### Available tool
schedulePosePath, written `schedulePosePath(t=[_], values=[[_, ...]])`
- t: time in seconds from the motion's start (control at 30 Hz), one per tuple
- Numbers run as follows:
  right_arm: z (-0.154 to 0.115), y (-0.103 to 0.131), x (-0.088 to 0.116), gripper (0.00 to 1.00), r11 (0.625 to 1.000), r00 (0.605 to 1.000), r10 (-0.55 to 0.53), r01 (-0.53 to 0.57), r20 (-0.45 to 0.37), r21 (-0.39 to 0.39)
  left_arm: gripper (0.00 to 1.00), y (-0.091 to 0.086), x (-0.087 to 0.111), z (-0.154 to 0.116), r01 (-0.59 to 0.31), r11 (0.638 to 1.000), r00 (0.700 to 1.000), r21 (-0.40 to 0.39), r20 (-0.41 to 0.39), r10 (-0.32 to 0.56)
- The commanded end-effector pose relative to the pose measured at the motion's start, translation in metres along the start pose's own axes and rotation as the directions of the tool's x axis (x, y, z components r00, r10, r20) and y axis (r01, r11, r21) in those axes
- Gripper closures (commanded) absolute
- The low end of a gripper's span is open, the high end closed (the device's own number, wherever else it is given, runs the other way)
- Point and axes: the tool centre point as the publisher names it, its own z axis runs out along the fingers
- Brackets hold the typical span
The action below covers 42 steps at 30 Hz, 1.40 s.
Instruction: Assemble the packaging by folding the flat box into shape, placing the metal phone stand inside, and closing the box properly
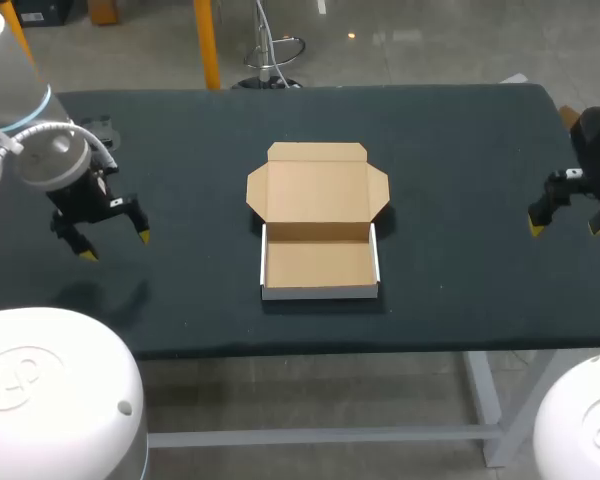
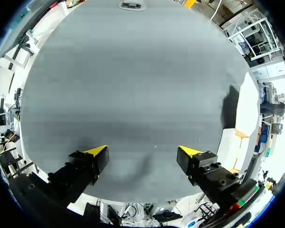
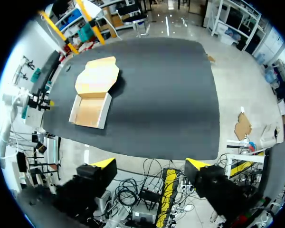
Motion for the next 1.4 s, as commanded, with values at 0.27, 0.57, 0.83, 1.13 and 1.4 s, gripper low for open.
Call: schedulePosePath(t=[0.27, 0.57, 0.83, 1.13, 1.4], values=[[-0.003, -0.001, 0.0, 0.0, 1.0, 1.0, 0.0, 0.0, 0.001, 0.004, 0.0, -0.002, 0.001, 0.001, 0.0, 1.0, 1.0, -0.007, 0.006, 0.0], [-0.003, -0.001, 0.0, 0.0, 1.0, 1.0, 0.0, 0.0, 0.001, 0.004, 0.0, -0.004, 0.001, 0.001, -0.005, 1.0, 1.0, -0.006, 0.007, 0.005], [-0.003, -0.001, 0.0, 0.0, 1.0, 1.0, 0.0, 0.0, 0.001, 0.004, 0.0, -0.014, -0.005, 0.001, 0.007, 1.0, 1.0, -0.011, 0.017, -0.007], [-0.003, -0.001, 0.0, 0.0, 1.0, 1.0, 0.0, 0.0, 0.001, 0.004, 0.0, -0.027, -0.007, 0.009, 0.015, 1.0, 1.0, -0.025, 0.017, -0.015], [-0.003, -0.001, 0.0, 0.0, 1.0, 1.0, 0.0, 0.0, 0.001, 0.004, 0.0, -0.04, -0.008, 0.018, 0.013, 0.999, 1.0, -0.034, 0.022, -0.013]])
